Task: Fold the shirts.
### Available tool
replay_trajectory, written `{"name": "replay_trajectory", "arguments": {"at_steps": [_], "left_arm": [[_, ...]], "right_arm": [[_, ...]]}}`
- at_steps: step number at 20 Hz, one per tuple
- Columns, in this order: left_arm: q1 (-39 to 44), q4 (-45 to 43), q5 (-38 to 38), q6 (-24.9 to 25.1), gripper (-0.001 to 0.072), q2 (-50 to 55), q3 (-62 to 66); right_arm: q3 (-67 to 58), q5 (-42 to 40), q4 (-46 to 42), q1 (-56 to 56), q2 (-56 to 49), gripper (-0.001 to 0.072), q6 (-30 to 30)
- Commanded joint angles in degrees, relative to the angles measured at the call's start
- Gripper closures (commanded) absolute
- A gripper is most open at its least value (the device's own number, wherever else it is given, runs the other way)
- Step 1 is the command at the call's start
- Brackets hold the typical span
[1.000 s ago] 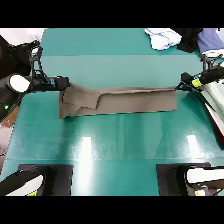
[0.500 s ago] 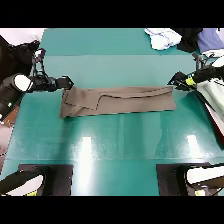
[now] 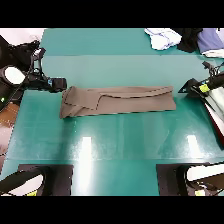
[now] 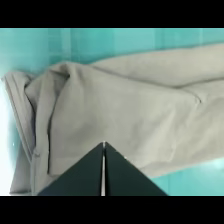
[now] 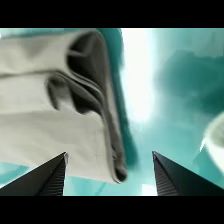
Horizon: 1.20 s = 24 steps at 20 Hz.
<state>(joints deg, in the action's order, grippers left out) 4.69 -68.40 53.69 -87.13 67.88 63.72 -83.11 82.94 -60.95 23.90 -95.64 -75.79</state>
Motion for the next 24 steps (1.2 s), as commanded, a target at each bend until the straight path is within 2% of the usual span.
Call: {"name": "replay_trajectory", "arguments": {"at_steps": [1,4,8,9,10,11,12,13,14,15,19,24], "left_arm": [[-0.02,0.50,3.23,0.55,0.0666,0.04,0.31],[-0.02,0.98,4.31,0.55,0.0666,0.04,0.31],[-0.02,1.86,4.37,0.52,0.0666,0.04,0.31],[-0.02,2.23,4.35,0.55,0.0667,0.04,0.31],[-0.02,3.10,4.39,0.52,0.0673,0.04,0.31],[0.00,4.35,4.37,0.52,0.0674,0.09,0.31],[0.00,5.90,4.26,0.55,0.0674,0.28,0.31],[0.52,6.97,4.09,0.55,0.0674,0.50,0.31],[2.01,6.88,3.54,0.55,0.0675,0.61,0.31],[3.80,6.93,2.43,0.52,0.0675,0.63,0.31],[12.90,6.95,-4.68,0.28,0.0675,2.29,1.14],[22.95,6.95,-3.72,0.52,0.0675,17.84,10.19]], "right_arm": [[0.02,1.33,2.54,0.24,-3.23,0.0111,3.52],[0.02,1.22,6.99,-0.63,-6.45,0.0111,5.90],[0.02,1.20,7.54,-1.99,-9.55,0.0115,7.43],[0.02,1.16,7.48,-2.60,-9.94,0.0153,8.02],[0.02,0.92,7.48,-3.17,-10.10,0.0156,8.39],[0.02,0.68,7.50,-3.82,-10.10,0.0237,9.01],[0.02,0.55,7.50,-4.72,-10.10,0.0356,9.94],[0.02,0.59,7.48,-5.29,-10.10,0.0443,11.23],[0.02,0.74,7.54,-5.73,-10.10,0.0589,12.44],[0.02,1.14,7.91,-6.14,-10.05,0.0694,13.51],[0.00,2.58,17.66,-6.16,-7.17,0.0696,16.76],[0.00,3.02,23.47,-8.20,3.48,0.0696,16.68]]}}
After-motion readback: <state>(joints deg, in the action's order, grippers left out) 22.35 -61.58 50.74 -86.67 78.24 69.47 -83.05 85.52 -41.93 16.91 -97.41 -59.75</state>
